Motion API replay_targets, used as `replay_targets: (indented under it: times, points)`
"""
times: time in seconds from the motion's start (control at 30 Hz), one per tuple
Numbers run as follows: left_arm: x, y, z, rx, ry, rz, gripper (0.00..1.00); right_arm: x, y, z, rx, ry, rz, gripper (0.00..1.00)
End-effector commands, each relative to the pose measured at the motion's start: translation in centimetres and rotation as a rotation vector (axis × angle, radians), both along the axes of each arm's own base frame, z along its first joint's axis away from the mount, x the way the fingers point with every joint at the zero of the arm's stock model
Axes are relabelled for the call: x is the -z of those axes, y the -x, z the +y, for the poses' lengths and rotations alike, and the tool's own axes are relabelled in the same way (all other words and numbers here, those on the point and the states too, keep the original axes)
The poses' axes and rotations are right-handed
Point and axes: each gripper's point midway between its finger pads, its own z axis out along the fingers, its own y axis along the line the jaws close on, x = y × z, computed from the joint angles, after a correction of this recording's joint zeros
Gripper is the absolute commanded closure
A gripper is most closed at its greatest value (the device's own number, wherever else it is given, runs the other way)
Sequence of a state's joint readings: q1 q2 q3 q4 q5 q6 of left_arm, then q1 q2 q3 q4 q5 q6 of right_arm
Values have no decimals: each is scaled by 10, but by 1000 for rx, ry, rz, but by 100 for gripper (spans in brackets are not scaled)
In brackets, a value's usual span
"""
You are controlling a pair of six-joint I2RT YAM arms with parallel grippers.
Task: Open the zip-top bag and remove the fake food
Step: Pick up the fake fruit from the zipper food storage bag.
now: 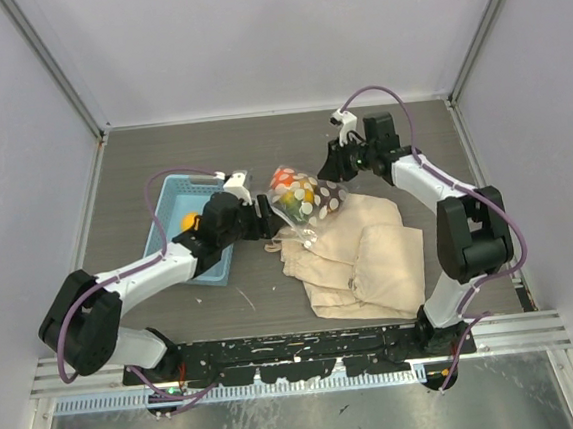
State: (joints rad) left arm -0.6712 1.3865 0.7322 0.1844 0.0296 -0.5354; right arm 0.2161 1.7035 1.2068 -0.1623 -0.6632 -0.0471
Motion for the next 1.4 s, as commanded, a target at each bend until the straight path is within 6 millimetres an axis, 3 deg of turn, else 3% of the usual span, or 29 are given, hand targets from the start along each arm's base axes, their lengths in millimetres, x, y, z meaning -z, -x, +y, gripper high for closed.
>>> replay_targets:
  times: [0.0,0.47,0.77,1.03,1.23,1.37]
  points:
    - [-25,-18,-3,-46,37,-61,35,-8,-5,13,-38,-10,-48,77]
    - [-6,-57,-20,-89,0,-55,16,29,8,59,-136,88,-7,79]
    - [13,-84,-29,-119,-2,-49,13,41,17,68,-202,86,24,81]
    - [22,-91,-43,-90,46,-54,13,54,30,76,-268,41,86,81]
    - [24,-88,-57,-18,85,-64,24,53,37,81,-312,0,98,81]
    - [24,-83,-56,3,91,-79,35,48,42,84,-339,-29,100,81]
